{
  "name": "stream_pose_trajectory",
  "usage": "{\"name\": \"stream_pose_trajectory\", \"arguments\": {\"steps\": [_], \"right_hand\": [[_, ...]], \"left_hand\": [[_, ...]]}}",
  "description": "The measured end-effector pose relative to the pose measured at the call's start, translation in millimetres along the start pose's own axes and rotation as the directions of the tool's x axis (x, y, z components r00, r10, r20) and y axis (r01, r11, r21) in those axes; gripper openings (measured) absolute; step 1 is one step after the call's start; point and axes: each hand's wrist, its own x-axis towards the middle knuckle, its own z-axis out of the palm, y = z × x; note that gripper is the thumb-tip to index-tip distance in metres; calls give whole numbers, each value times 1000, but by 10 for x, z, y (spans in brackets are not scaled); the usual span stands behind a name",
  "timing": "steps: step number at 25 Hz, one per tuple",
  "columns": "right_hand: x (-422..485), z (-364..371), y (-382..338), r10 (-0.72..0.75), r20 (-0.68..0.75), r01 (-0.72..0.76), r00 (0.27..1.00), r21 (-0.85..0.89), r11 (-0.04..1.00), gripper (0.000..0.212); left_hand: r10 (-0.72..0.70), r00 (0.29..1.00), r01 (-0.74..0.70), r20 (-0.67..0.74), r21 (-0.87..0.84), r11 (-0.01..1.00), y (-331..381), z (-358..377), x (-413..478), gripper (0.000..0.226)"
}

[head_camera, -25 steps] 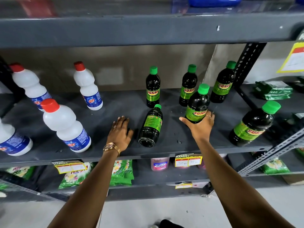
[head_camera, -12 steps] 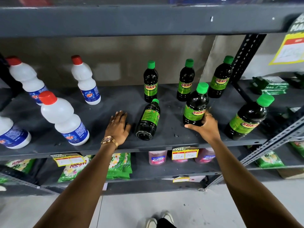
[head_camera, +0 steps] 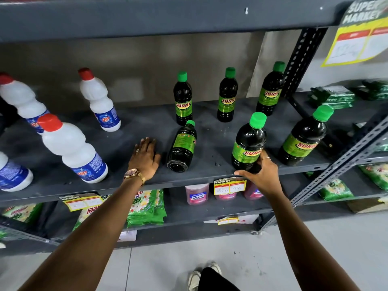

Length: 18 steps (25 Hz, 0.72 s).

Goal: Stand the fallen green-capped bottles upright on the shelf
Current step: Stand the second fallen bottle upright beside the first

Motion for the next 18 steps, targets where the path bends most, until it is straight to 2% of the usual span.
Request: {"name": "stream_pose_trajectory", "arguments": {"steps": [4, 6, 8, 9, 10, 11, 13, 14, 16, 17, 18], "right_hand": [[-1, -10, 28, 9, 20, -9, 1000, 0, 1000, 79], [-25, 9, -38, 13, 7, -13, 1000, 2, 1000, 85], [-190, 40, -101, 37, -158, -20, 987, 109, 994, 94], [-352, 94, -123, 50, -288, -8, 956, 148, 989, 89], [-558, 192, -170, 21, -398, 36, 917, 136, 990, 74], [-763, 334, -256, -62, -424, 104, 904, 75, 992, 57], [-972, 652, -465, -234, -243, 237, 942, -14, 971, 42], [-920, 787, -634, -213, -121, 215, 969, 1, 977, 45], [-494, 964, -967, -15, 20, 16, 1000, -44, 999, 69], [-215, 1022, -1126, 135, 100, -119, 986, -151, 981, 87], [64, 1045, -1279, 302, 183, -238, 936, -303, 923, 103]], "left_hand": [[-1, 1000, 1, 10, 5, 1000, -7, -9, 4, 55], [2, 1000, -2, 14, 9, 1000, -3, -12, -1, 55], [0, 1000, -1, 22, 15, 1000, 7, -9, -2, 55], [1, 1000, -2, 26, 20, 1000, 0, -10, 0, 55], [9, 999, -10, 31, 28, 1000, -20, -17, 7, 54], [24, 999, -26, 40, 36, 999, -50, -32, 16, 54], [62, 996, -65, 67, 46, 997, -116, -70, 16, 54], [77, 994, -81, 77, 46, 996, -140, -78, 3, 55], [87, 993, -91, 77, 41, 995, -152, -70, -42, 55], [87, 994, -90, 70, 42, 995, -148, -63, -60, 55], [87, 994, -90, 66, 43, 995, -145, -67, -66, 56]]}}
